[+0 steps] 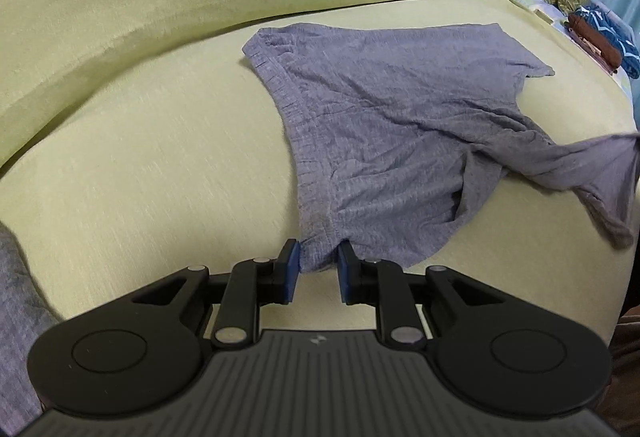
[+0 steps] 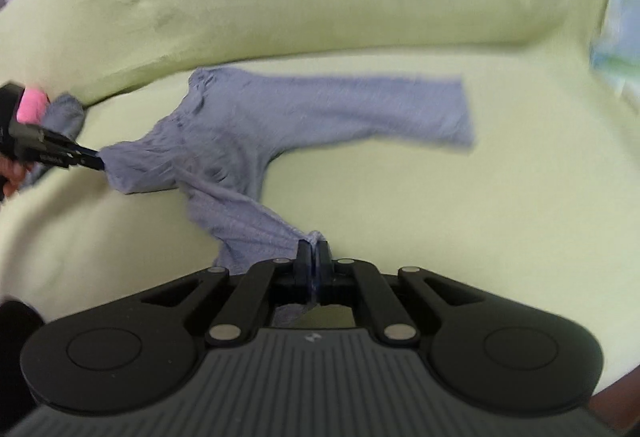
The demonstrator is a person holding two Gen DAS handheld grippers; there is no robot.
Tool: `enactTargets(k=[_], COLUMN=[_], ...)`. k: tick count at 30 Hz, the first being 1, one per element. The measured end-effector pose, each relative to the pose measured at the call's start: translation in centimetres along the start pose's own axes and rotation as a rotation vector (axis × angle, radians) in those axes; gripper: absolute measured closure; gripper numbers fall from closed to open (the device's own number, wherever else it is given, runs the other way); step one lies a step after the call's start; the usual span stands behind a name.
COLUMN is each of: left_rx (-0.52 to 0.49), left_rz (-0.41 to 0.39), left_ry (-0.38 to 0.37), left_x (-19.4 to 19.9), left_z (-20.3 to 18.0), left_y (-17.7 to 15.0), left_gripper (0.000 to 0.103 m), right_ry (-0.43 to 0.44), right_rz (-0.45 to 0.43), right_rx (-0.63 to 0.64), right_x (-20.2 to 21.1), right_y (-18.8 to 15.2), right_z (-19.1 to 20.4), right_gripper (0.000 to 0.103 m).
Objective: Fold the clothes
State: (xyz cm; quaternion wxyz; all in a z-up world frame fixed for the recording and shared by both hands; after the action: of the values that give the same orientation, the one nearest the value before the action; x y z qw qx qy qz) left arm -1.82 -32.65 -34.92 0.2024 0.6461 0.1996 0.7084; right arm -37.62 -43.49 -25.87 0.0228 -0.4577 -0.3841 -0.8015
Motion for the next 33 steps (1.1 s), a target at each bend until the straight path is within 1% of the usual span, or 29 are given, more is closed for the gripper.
enactTargets(k=[2, 4, 5, 7, 10, 11, 13, 14, 15, 16, 17, 18, 20, 22, 25, 27, 30, 32, 33], left_rx=[-0.007, -0.008, -0.009, -0.015, -0.022, -0.027, -0.04, -0.038, -0.043, -0.047, -0.057, -0.07, -0.094, -0.119, -0.159, -0.203, -0.246, -0.28, -0.307], left_rz=[0.013, 0.025, 0.028, 0.036, 0.051, 0.061, 0.078, 0.08, 0.086, 0.092, 0.095, 0.097, 0.091, 0.075, 0.049, 0.024, -0.003, -0.029, -0.047], left_ry=[0.004, 0.009, 0.005, 0.007, 0.005, -0.005, -0.021, -0.031, -0.028, -0.024, -0.017, -0.007, 0.013, 0.032, 0.034, 0.009, -0.027, -0.068, -0.092], left_x=[0.1, 0.1, 0.0, 0.0, -0.1, -0.1, 0.0, 0.1, 0.4, 0.7, 1.0, 1.4, 2.5, 3.8, 4.9, 5.3, 5.3, 5.0, 4.6], left_z=[-0.1, -0.1, -0.1, -0.1, -0.1, -0.3, -0.8, -1.0, -1.0, -1.1, -1.1, -1.2, -1.5, -2.1, -3.8, -6.3, -9.2, -11.7, -13.1], left_y=[-0.2, -0.3, -0.3, -0.2, -0.2, -0.2, -0.3, -0.2, -0.3, -0.4, -0.4, -0.5, -0.4, -0.1, 0.6, 1.2, 2.0, 2.8, 3.4], left_gripper=[0.08, 0.08, 0.08, 0.08, 0.079, 0.078, 0.072, 0.07, 0.067, 0.062, 0.061, 0.061, 0.061, 0.061, 0.061, 0.061, 0.061, 0.061, 0.061], right_ry=[0.014, 0.066, 0.112, 0.245, 0.356, 0.371, 0.413, 0.417, 0.417, 0.415, 0.417, 0.414, 0.387, 0.335, 0.252, 0.231, 0.227, 0.221, 0.218], right_rz=[-0.016, -0.013, 0.003, 0.074, 0.191, 0.215, 0.296, 0.314, 0.329, 0.337, 0.337, 0.325, 0.292, 0.254, 0.231, 0.229, 0.243, 0.26, 0.271], right_rx=[0.035, 0.088, 0.128, 0.248, 0.389, 0.4, 0.386, 0.384, 0.379, 0.367, 0.341, 0.3, 0.226, 0.13, -0.007, -0.064, -0.127, -0.152, -0.171], right_x=[1.0, 1.9, 2.3, 2.8, 2.6, 2.3, 1.6, 1.4, 1.2, 1.1, 1.1, 1.2, 1.3, 0.8, -0.7, -1.8, -3.8, -5.0, -5.7], right_y=[0.1, -0.3, -0.9, -3.5, -7.6, -8.5, -10.4, -10.9, -11.3, -11.4, -11.3, -10.8, -9.7, -8.6, -7.3, -7.1, -7.6, -8.2, -8.6], right_z=[0.7, 2.4, 3.8, 7.6, 11.1, 11.7, 12.5, 12.6, 12.5, 12.4, 12.1, 11.5, 10.1, 8.0, 4.6, 3.2, 2.2, 1.9, 1.7], right_gripper=[0.102, 0.102, 0.102, 0.102, 0.102, 0.102, 0.101, 0.098, 0.091, 0.075, 0.071, 0.072, 0.072, 0.072, 0.071, 0.071, 0.071, 0.072, 0.074])
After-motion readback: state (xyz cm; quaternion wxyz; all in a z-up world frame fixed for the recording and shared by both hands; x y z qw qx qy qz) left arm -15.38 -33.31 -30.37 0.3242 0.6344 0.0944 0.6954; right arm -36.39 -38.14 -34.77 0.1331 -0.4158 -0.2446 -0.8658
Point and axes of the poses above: each gripper's, at about its wrist camera, not at the fingertips, and x roughly against the way its jaws point, z to its left, y to its top, the point moved 10 cm from there along -x, roughly the way its jaws point, and after that the axes turned 13 degrees about -x, right-handed, at the moved point
